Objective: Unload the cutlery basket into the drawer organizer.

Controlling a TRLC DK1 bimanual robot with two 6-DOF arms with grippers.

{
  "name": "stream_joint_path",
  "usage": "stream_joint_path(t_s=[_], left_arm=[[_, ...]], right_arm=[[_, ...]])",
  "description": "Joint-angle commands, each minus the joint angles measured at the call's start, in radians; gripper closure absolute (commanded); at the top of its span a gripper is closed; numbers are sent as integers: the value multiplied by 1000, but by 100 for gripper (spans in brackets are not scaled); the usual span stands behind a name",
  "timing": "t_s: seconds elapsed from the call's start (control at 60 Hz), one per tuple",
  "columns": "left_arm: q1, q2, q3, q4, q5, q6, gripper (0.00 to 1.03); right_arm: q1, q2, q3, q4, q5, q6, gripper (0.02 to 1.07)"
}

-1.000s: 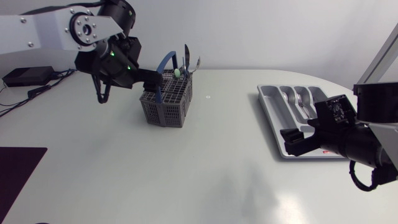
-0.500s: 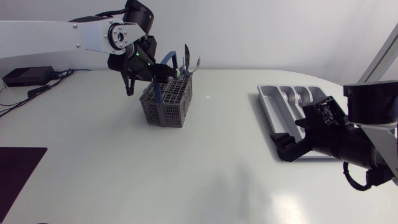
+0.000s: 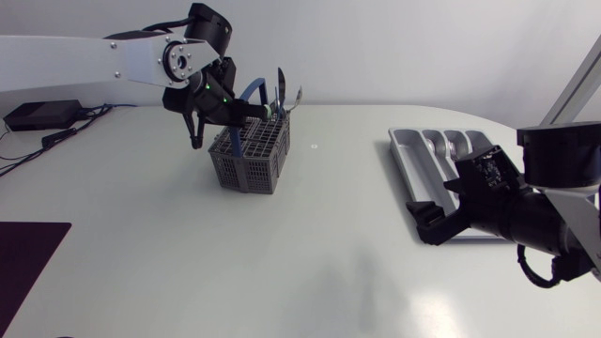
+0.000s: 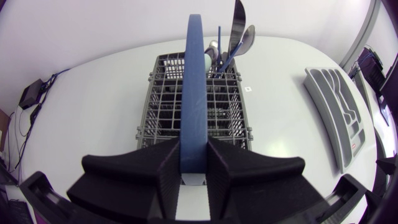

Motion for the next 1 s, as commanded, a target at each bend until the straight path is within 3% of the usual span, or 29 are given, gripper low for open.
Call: stream_joint_path(t_s=[0.0,0.267,0.55,0.6,0.65,0.817,0.917,0.983], left_arm=[[-10,-74,-89,-27,4,-1,90],[-5,-373,-395,-32,60,69,90],[-31,-754,-681,-150,168,141,90],[-47,-798,-702,-150,169,154,84],[-54,-840,-710,-147,171,165,68],[-64,-872,-725,-124,192,222,68],[-71,-858,-731,-99,201,239,75],[-68,-886,-719,-113,201,237,68]], right_arm=[[9,4,30,-14,-3,-16,7],[9,4,31,-14,-1,-16,7],[31,-6,27,-28,-3,-16,7],[43,-3,28,-25,-1,-14,7],[58,3,30,-20,2,-14,7],[117,9,46,-23,20,2,7],[129,10,48,-23,28,4,7],[127,10,46,-22,29,4,7]])
